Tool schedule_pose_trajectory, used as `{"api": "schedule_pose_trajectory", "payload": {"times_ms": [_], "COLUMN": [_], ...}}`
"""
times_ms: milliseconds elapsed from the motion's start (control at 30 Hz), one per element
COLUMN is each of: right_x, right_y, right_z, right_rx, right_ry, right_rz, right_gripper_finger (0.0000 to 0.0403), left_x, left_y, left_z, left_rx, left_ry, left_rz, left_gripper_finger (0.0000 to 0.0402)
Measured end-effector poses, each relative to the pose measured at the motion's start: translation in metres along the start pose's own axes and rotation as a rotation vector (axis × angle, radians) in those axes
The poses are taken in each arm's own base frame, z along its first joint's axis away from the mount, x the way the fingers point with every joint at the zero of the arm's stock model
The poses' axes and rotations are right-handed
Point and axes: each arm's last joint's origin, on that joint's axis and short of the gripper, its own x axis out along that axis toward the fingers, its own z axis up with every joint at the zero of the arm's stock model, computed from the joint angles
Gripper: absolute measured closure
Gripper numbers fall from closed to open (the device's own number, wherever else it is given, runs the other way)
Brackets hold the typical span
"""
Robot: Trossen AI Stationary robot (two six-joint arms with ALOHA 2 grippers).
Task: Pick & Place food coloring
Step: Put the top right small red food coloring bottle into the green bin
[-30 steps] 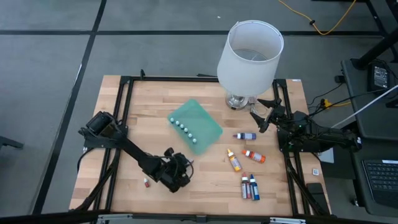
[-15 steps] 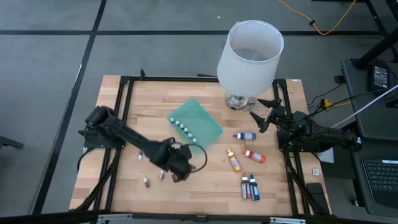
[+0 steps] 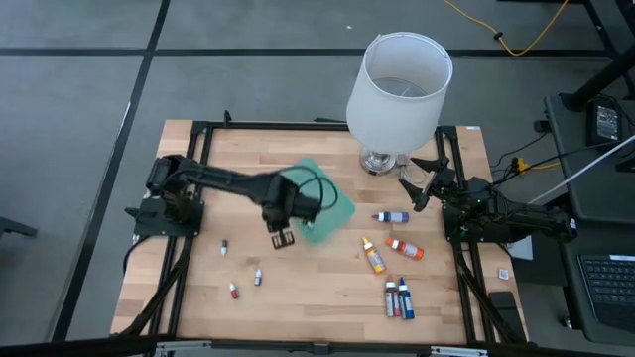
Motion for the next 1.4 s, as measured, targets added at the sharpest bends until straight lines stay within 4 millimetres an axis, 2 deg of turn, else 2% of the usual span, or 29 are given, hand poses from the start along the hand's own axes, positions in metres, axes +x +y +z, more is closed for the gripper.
{"api": "schedule_pose_trajectory", "payload": {"times_ms": [233, 400, 667, 767, 1000, 1200, 1400], "right_x": [0.0, 0.0, 0.0, 0.0, 0.0, 0.0, 0.0], "right_y": [0.0, 0.0, 0.0, 0.0, 0.0, 0.0, 0.0], "right_z": [0.0, 0.0, 0.0, 0.0, 0.0, 0.0, 0.0], "right_rx": [0.0, 0.0, 0.0, 0.0, 0.0, 0.0, 0.0], "right_ry": [0.0, 0.0, 0.0, 0.0, 0.0, 0.0, 0.0], "right_rz": [0.0, 0.0, -0.001, 0.0, 0.0, 0.0, 0.0], "right_gripper_finger": [0.0006, 0.0006, 0.0006, 0.0006, 0.0006, 0.0006, 0.0006], "left_x": [0.002, 0.017, 0.046, 0.059, 0.067, 0.07, 0.08], "left_y": [0.055, 0.092, 0.129, 0.135, 0.141, 0.152, 0.154], "left_z": [0.022, 0.037, 0.054, 0.065, 0.091, 0.092, 0.094], "left_rx": [-0.101, -0.199, -0.302, -0.308, -0.274, -0.28, -0.269], "left_ry": [0.033, 0.104, 0.212, 0.256, 0.249, 0.275, 0.318], "left_rz": [-0.049, -0.046, -0.082, -0.085, -0.086, -0.09, -0.089], "left_gripper_finger": [0.0343, 0.0343, 0.0343, 0.0343, 0.0343, 0.0343, 0.0343]}}
